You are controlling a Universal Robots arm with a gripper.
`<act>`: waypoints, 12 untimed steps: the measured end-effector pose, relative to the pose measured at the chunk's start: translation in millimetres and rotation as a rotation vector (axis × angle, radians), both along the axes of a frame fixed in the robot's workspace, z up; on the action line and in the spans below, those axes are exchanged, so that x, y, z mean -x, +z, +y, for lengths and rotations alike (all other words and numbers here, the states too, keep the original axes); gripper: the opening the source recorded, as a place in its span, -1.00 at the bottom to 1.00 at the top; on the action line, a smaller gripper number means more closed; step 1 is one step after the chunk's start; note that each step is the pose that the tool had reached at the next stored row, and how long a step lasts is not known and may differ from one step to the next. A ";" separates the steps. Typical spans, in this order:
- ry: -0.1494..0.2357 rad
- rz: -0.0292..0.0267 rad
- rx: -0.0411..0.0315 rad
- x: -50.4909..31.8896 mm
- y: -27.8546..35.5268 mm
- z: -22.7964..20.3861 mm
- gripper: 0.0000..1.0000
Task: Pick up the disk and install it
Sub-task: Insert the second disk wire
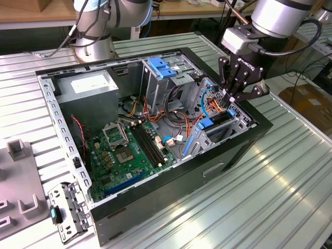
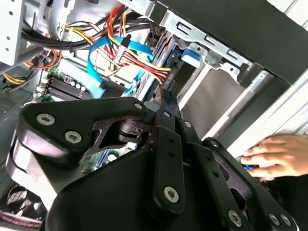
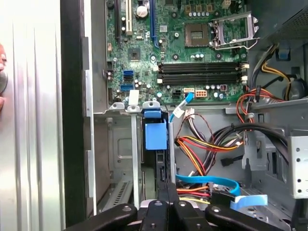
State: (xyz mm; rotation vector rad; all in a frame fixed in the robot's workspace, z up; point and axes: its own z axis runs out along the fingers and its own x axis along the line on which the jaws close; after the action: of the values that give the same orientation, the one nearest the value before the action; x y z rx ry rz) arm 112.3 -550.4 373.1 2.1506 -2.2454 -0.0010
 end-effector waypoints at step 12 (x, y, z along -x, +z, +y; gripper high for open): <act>0.000 0.0044 0.0655 -0.1 20.2 12.9 -0.79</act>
State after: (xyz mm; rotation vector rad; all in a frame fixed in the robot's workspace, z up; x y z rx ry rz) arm 112.5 -537.6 393.4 2.1158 -2.2106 0.0669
